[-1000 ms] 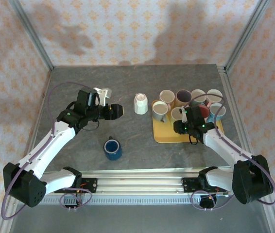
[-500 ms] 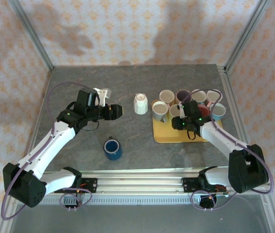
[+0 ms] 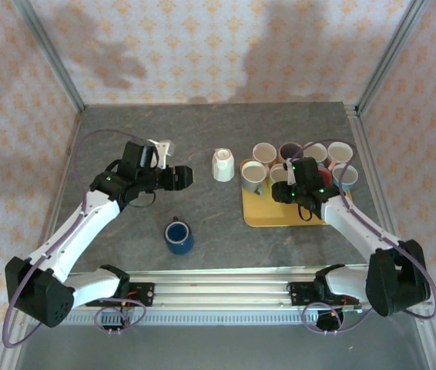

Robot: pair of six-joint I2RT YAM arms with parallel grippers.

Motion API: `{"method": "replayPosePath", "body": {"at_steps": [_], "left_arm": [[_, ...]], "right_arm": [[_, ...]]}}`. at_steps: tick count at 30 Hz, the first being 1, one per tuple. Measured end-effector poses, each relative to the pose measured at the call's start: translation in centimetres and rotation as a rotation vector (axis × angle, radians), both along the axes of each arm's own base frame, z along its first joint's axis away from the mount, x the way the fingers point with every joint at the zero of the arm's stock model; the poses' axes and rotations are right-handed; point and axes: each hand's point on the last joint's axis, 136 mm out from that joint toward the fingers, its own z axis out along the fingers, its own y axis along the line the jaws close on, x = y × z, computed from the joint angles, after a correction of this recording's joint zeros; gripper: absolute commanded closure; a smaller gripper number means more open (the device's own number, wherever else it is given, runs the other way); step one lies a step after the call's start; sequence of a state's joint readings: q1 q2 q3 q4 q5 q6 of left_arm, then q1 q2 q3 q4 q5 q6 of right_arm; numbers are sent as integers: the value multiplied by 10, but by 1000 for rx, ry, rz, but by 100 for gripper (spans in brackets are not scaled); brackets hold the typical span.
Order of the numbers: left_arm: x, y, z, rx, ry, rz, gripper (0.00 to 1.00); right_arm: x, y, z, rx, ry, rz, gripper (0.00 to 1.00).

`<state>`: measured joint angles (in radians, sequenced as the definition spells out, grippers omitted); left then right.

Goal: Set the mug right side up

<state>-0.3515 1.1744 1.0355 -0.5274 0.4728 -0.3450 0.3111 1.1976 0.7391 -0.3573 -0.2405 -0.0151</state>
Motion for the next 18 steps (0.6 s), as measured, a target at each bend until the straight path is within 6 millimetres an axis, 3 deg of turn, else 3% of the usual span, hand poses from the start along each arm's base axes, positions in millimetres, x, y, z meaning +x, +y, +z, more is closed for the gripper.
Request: {"method": "replayPosePath", "body": {"at_steps": [10, 15, 18], "left_arm": [[14, -3, -21, 111, 75, 1, 33], [34, -36, -15, 166, 72, -41, 28], [54, -61, -12, 178, 70, -54, 25]], "right_arm": [[-18, -14, 41, -4, -32, -54, 46], [-5, -13, 93, 24, -75, -97, 45], [-2, -12, 109, 42, -75, -114, 44]]}}
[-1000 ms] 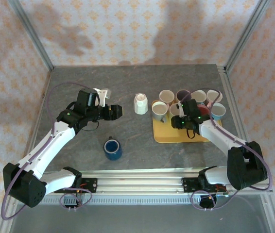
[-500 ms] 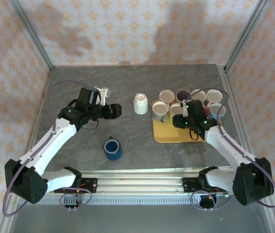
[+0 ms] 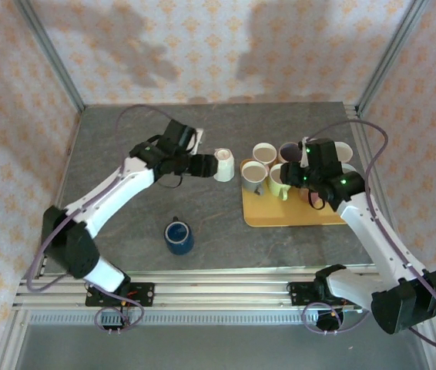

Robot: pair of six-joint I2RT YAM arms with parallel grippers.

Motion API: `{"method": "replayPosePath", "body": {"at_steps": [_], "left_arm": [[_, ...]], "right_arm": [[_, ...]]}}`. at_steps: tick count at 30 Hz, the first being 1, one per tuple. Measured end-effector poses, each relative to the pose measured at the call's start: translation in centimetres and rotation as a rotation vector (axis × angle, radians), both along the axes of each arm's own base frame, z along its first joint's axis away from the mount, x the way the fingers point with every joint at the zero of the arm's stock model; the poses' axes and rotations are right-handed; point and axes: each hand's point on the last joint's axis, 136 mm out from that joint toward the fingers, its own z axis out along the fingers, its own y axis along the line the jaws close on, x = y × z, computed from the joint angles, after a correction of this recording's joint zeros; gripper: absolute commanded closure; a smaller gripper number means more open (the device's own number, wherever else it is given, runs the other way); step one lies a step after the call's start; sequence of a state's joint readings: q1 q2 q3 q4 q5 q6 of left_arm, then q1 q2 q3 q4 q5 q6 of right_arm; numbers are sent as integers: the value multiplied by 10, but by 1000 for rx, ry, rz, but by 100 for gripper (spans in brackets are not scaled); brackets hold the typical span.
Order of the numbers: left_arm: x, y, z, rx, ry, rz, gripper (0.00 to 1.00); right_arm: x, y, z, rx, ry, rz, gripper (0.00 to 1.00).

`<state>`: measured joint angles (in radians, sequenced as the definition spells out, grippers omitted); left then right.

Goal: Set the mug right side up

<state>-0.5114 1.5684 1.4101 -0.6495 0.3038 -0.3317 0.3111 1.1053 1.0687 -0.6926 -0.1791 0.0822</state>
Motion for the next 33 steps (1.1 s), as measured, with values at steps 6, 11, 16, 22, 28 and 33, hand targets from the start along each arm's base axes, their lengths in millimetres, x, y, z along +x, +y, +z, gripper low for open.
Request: {"method": "replayPosePath", "body": {"at_steps": [6, 11, 16, 22, 28, 33], "left_arm": [[40, -24, -21, 67, 37, 24, 15], [61, -27, -42, 127, 73, 63, 11], [80, -31, -58, 172, 92, 90, 10], [89, -31, -80, 211, 123, 102, 9], [96, -35, -89, 220, 132, 107, 11], [101, -38, -96, 221, 137, 104, 19]], "right_arm": [[0, 2, -3, 6, 73, -13, 41], [-7, 4, -8, 21, 117, -16, 39], [-8, 8, -3, 56, 124, -12, 37], [-10, 17, 8, 110, 130, 5, 35], [-11, 23, 15, 144, 134, 20, 34], [-13, 25, 14, 153, 144, 24, 33]]}}
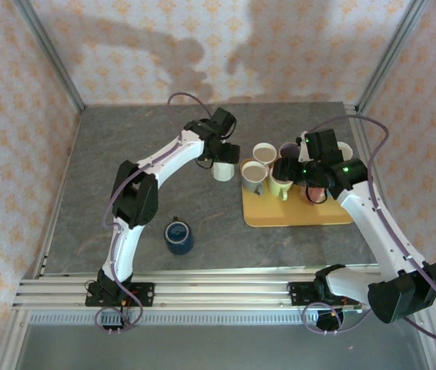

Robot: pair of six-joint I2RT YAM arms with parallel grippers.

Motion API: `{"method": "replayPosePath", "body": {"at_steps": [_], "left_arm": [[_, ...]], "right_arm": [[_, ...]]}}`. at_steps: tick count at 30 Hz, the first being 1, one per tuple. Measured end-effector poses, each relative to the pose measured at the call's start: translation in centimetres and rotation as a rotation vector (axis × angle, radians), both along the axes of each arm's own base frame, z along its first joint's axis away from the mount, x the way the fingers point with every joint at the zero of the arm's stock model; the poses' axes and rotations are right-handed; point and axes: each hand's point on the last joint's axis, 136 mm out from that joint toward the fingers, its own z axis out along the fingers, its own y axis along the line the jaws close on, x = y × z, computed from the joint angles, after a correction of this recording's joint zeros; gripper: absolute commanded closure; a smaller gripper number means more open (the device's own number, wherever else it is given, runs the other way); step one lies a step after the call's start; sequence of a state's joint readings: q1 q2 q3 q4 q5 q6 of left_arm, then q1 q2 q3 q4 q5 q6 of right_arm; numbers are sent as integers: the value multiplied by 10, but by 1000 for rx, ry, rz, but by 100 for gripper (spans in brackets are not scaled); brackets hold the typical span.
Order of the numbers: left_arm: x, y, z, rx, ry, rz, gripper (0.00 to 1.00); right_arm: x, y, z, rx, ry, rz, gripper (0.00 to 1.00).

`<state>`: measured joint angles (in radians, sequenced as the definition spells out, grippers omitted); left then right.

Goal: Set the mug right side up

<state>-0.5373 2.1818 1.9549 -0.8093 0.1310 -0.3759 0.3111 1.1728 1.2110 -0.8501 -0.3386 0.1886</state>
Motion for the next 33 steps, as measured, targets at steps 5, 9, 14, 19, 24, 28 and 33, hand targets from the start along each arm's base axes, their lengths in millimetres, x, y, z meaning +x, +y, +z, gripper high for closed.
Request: {"method": "replayPosePath", "body": {"at_steps": [5, 9, 14, 19, 24, 28, 33], "left_arm": [[2, 0, -3, 2, 4, 5, 27], [3, 4, -2, 2, 3, 66, 30], [-2, 22, -2, -41, 9, 260, 31], [-7, 45, 0, -84, 29, 496, 31], [-7, 55, 1, -139, 26, 705, 27], [-12, 60, 0, -150, 31, 821, 22], [-23, 61, 5, -148, 58, 917, 19]], "right_arm": [[0, 0, -1, 1, 6, 0, 33], [0, 0, -1, 1, 7, 0, 33], [0, 0, -1, 1, 7, 0, 32], [-1, 1, -1, 5, 8, 2, 32], [-1, 3, -1, 15, 12, 7, 32], [-2, 4, -1, 26, 16, 9, 32], [-3, 6, 0, 33, 19, 12, 32]]}}
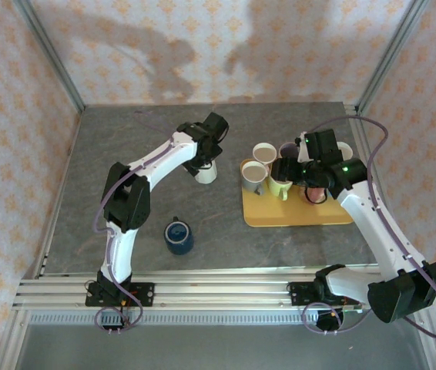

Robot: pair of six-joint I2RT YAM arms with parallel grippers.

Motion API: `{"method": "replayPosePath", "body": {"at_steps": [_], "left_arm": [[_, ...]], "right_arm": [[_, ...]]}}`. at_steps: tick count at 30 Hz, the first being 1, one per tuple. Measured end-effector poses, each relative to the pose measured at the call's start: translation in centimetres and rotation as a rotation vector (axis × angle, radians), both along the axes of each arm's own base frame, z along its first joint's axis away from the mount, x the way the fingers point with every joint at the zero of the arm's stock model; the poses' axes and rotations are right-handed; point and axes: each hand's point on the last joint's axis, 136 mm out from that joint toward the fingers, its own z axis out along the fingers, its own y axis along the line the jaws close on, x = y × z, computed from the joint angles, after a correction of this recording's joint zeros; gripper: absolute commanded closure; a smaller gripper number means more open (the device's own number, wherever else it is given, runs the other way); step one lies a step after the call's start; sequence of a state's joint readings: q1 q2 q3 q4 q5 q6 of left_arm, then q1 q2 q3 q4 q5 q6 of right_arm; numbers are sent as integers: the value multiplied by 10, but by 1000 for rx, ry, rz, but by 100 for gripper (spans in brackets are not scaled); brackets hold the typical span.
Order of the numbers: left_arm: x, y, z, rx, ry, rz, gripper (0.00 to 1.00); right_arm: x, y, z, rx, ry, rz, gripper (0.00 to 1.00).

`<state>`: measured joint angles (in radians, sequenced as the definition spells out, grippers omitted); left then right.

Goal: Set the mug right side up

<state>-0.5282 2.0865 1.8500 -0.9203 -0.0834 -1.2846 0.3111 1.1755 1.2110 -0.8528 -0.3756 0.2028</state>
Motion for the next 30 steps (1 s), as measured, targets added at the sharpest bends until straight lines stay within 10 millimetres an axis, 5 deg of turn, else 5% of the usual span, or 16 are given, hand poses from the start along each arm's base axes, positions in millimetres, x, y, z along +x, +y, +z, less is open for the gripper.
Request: {"method": "replayPosePath", "body": {"at_steps": [8, 11, 16, 21, 24, 27, 30], "left_arm": [[0, -9, 7, -18, -6, 35, 14], [0, -7, 8, 5, -6, 14, 4], [-4, 5, 31, 92, -59, -128, 0], [-37, 36, 91, 117, -204, -389, 5], [-39, 65, 119, 125, -285, -571, 10], [-29, 99, 121, 232, -292, -775, 11], [-32, 112, 98, 373, -245, -1068, 11]], "right_arm": [[-1, 2, 0, 8, 2, 8, 31], [-1, 2, 1, 6, -1, 10, 31], [-3, 1, 6, 6, -20, 18, 31], [-4, 4, 6, 17, -18, 35, 31], [-5, 9, 5, 35, -4, 52, 32], [-3, 13, 7, 48, 5, 67, 32], [2, 18, 10, 61, 11, 79, 32]]}}
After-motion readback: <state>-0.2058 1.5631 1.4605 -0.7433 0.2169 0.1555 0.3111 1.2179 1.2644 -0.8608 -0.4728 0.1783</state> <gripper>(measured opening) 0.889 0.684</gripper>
